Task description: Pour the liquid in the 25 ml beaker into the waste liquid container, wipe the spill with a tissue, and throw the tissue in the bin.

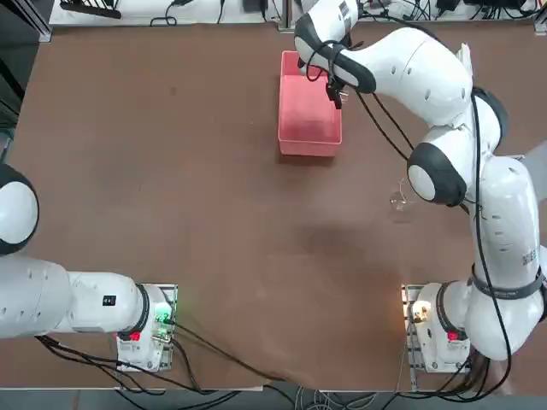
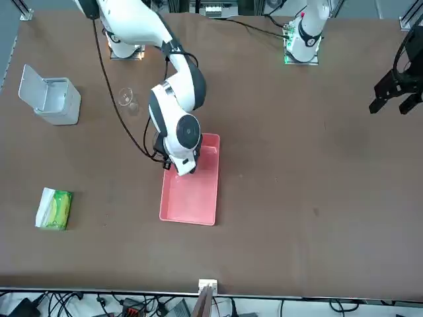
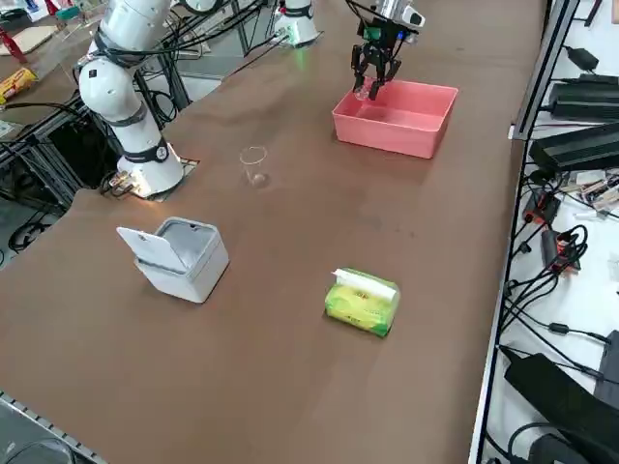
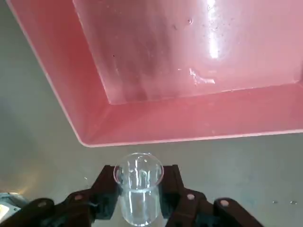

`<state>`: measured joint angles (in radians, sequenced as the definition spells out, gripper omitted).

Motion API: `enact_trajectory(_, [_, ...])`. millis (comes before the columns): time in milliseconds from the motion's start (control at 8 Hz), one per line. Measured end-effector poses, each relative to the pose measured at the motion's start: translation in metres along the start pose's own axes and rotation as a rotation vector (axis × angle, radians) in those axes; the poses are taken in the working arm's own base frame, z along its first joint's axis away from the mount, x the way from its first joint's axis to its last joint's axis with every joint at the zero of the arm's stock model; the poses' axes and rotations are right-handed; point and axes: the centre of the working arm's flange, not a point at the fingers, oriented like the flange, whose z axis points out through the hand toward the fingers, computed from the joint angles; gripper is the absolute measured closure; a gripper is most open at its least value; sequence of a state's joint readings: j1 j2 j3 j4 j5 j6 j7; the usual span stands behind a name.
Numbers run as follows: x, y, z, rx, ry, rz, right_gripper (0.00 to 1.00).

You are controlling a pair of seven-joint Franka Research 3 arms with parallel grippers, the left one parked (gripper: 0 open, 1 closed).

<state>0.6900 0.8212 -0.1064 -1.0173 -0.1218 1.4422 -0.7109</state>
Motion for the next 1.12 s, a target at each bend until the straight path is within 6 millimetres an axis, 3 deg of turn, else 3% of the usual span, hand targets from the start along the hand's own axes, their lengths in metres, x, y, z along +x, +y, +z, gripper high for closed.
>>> enact_trajectory(375, [-0.003, 0.002, 0.000, 0.004, -0.005, 0.005, 0.53])
enact_trajectory(625, [-0.019, 0.013, -0.010, 0.013, 0.012, 0.034, 0.53])
enact_trajectory(875, [-0.068, 0.037, -0.033, 0.072, 0.065, 0.096, 0.53])
enact_trajectory(1125, [-0.141, 0.065, -0.068, 0.120, 0.185, 0.118, 0.53])
